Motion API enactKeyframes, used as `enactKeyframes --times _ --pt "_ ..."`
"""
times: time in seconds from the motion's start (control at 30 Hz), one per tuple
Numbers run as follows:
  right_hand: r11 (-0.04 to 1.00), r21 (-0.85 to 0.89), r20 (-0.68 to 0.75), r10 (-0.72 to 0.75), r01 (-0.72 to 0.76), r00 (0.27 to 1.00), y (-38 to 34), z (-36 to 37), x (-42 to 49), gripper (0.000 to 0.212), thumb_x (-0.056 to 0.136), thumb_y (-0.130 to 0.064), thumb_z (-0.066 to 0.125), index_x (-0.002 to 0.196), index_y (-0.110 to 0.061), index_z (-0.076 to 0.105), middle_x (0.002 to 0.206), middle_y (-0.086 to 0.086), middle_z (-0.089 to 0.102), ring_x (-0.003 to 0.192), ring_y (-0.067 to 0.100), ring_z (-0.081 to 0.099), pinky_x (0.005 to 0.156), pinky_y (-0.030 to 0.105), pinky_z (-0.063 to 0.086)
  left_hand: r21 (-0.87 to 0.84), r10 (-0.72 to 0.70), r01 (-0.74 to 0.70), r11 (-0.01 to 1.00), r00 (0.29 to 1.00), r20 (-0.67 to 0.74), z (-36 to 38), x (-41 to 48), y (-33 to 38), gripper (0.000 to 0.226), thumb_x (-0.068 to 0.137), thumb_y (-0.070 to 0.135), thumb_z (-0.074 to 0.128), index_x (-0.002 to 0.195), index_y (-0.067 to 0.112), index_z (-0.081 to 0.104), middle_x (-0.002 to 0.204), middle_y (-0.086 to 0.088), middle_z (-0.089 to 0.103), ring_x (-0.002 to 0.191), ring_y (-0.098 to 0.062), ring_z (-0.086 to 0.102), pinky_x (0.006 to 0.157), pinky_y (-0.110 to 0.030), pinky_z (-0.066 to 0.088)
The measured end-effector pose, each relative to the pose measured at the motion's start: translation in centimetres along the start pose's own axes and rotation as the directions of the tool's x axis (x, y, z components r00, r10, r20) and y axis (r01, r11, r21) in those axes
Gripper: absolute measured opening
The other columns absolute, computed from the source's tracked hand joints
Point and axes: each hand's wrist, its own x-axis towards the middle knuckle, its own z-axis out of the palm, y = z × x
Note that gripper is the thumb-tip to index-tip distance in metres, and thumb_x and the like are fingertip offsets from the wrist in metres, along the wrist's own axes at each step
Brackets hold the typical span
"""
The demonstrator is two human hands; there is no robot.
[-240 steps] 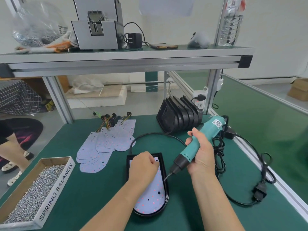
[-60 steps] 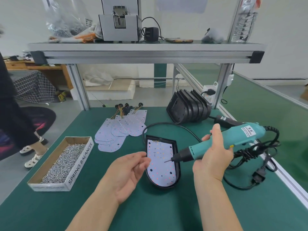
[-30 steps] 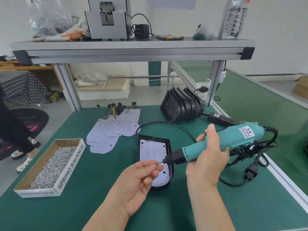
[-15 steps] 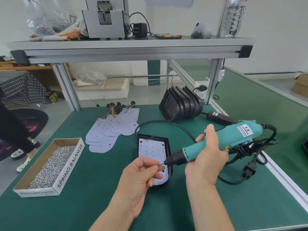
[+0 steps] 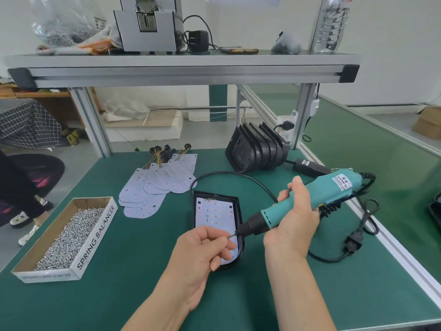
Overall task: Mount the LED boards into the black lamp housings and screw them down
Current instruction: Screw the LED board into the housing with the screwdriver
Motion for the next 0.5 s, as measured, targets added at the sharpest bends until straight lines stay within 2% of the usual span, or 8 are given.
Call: enactKeyframes --times 0.07,0.13,0.23,0.4,0.5 --pt "1.0 -0.015 -0.06 0.014 -0.015 0.998 0.05 0.08 0.12 0.02 0.088 -0.025 0.072 0.083 -0.021 0.053 0.054 -0.015 0.055 0.053 0.004 0.052 0.059 0.025 0.038 0.037 0.077 -0.076 0.996 0.997 -0.008 -0.01 -0.02 -0.35 0.011 0.09 -0.012 0.056 0.093 -0.007 0.065 0.07 -0.017 0.07 0.051 -0.013 0.053 0.043 -0.015 0.037" --pt "0.999 -0.018 -0.077 0.031 -0.032 0.997 0.02 0.02 0.21 0.019 0.088 -0.025 0.072 0.084 -0.021 0.053 0.053 -0.016 0.054 0.053 0.005 0.052 0.057 0.024 0.039 0.036 0.115 -0.116 0.993 0.993 0.011 -0.17 0.04 -0.49 0.009 0.089 -0.007 0.063 0.095 -0.002 0.066 0.069 -0.014 0.071 0.067 -0.019 0.059 0.045 -0.016 0.038" --pt "0.999 -0.014 -0.084 0.032 -0.033 0.996 -0.21 0.0 0.43 0.019 0.088 -0.024 0.072 0.085 -0.021 0.053 0.053 -0.016 0.054 0.052 0.005 0.052 0.053 0.021 0.04 0.051 0.116 -0.118 0.992 0.992 0.043 -0.41 0.07 -0.44 0.024 0.082 0.004 0.073 0.105 0.005 0.066 0.073 -0.012 0.073 0.08 -0.027 0.059 0.048 -0.016 0.039" --pt "1.0 -0.002 -0.081 0.027 -0.027 0.996 -0.27 0.05 0.57 0.019 0.088 -0.021 0.072 0.084 -0.02 0.053 0.052 -0.017 0.055 0.052 0.004 0.053 0.048 0.014 0.041 0.064 0.103 -0.106 0.992 0.994 0.038 -0.64 0.31 -0.47 0.011 0.092 -0.004 0.061 0.102 -0.001 0.064 0.087 -0.019 0.075 0.057 -0.015 0.057 0.044 -0.016 0.037" --pt "1.0 -0.002 -0.071 0.022 -0.023 0.997 -0.01 0.05 0.47 0.019 0.088 -0.02 0.072 0.085 -0.021 0.053 0.053 -0.017 0.054 0.053 0.005 0.053 0.05 0.016 0.042 0.045 0.109 -0.11 0.993 0.994 0.023 -0.58 0.31 -0.67 0.008 0.091 -0.006 0.06 0.099 -0.004 0.063 0.087 -0.02 0.075 0.05 -0.012 0.055 0.04 -0.015 0.034"
